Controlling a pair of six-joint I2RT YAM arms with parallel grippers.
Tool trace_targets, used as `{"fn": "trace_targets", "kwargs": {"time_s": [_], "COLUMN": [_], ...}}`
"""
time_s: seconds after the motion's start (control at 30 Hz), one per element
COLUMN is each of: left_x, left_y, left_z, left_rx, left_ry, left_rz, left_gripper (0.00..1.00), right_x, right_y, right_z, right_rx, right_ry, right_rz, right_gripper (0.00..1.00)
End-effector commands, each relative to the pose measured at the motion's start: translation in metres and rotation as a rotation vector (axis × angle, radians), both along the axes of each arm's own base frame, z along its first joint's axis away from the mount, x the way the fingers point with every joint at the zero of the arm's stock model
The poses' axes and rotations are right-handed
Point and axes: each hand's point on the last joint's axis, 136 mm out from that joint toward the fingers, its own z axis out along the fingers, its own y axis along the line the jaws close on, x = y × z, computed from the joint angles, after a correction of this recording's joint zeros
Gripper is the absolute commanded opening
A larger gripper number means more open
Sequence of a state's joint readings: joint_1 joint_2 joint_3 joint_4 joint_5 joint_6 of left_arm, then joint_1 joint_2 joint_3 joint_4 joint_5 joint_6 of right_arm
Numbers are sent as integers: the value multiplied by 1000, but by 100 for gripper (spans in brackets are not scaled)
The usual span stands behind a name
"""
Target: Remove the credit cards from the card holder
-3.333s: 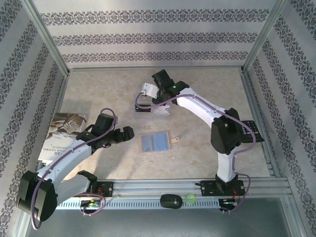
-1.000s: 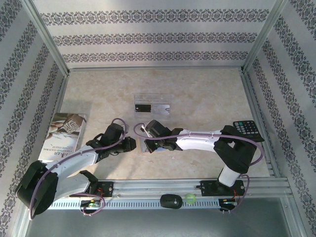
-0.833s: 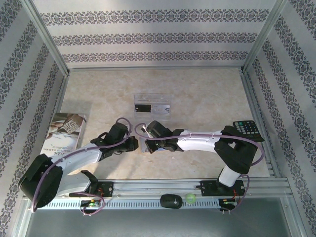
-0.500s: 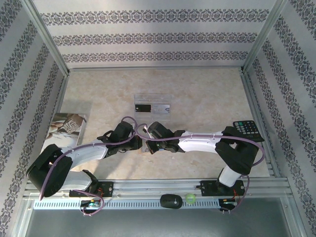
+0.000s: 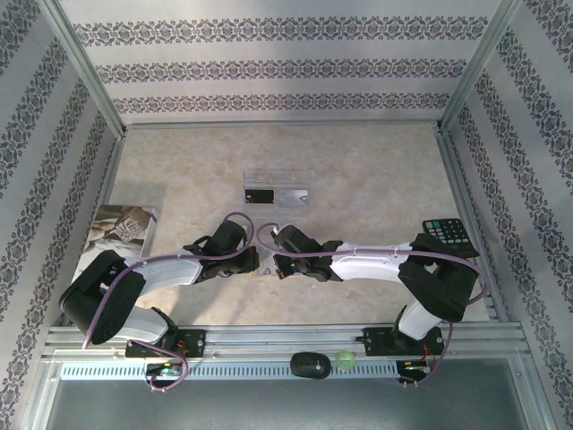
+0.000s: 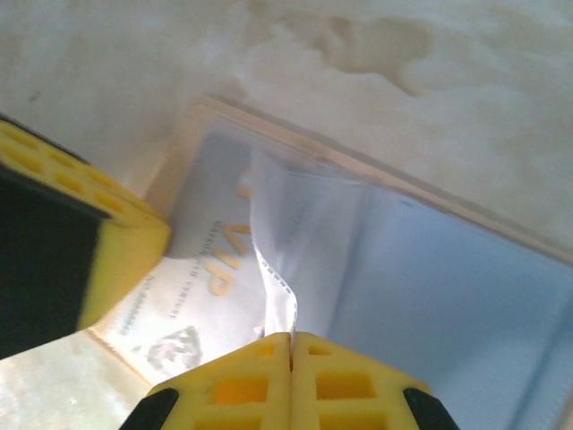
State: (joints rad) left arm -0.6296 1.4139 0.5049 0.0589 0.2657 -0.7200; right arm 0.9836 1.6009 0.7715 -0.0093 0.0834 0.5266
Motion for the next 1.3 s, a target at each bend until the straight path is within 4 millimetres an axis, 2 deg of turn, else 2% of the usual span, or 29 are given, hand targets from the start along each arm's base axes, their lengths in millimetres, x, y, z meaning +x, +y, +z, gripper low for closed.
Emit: {"fn": "trace_targets", "kwargs": {"time_s": [0.0, 0.07, 0.17, 0.27, 0.37, 0.43, 0.5, 0.57, 0.67, 0.8, 1.03, 1.17, 1.27], "left_x": [-10, -10, -10, -9, -8, -7, -7, -6, -7, -7, -8, -10, -10], "left_y": [6, 7, 6, 4, 2, 0, -1, -1, 0, 0, 1, 2, 2], "left_z": [-16, -15, -14, -11, -10, -9, -8, -6, -6, -8, -10, -12, -12], "left_rx": [50, 53, 51, 40, 28, 20, 18, 14, 16, 19, 20, 20, 23], "left_ry": [52, 52, 49, 44, 43, 40, 39, 31, 30, 35, 37, 42, 42], "left_rz": [5, 5, 3, -1, -6, -8, -9, -5, -6, -8, -7, -7, -6], "left_gripper": [0, 0, 0, 0, 0, 0, 0, 0, 0, 0, 0, 0, 0], "right_x": [11, 14, 16, 21, 23, 21, 16, 8, -2, 0, 6, 5, 5], "right_y": [-29, -48, -64, -73, -58, -37, -15, 11, 35, 32, 9, 11, 14], "right_z": [1, 0, 5, 23, 50, 63, 68, 66, 50, 27, -2, -11, -11], "right_rx": [-29, -73, -100, -85, 0, 71, 119, 169, 186, 187, 214, 254, 277], "right_ry": [-22, -30, -50, -100, -147, -133, -80, 8, 133, 217, 339, 392, 399], "right_rz": [-191, -284, -360, -398, -321, -226, -138, -41, 24, -36, -149, -151, -146], "right_gripper": [0, 2, 20, 27, 31, 31, 30, 27, 20, 18, 19, 18, 19]}}
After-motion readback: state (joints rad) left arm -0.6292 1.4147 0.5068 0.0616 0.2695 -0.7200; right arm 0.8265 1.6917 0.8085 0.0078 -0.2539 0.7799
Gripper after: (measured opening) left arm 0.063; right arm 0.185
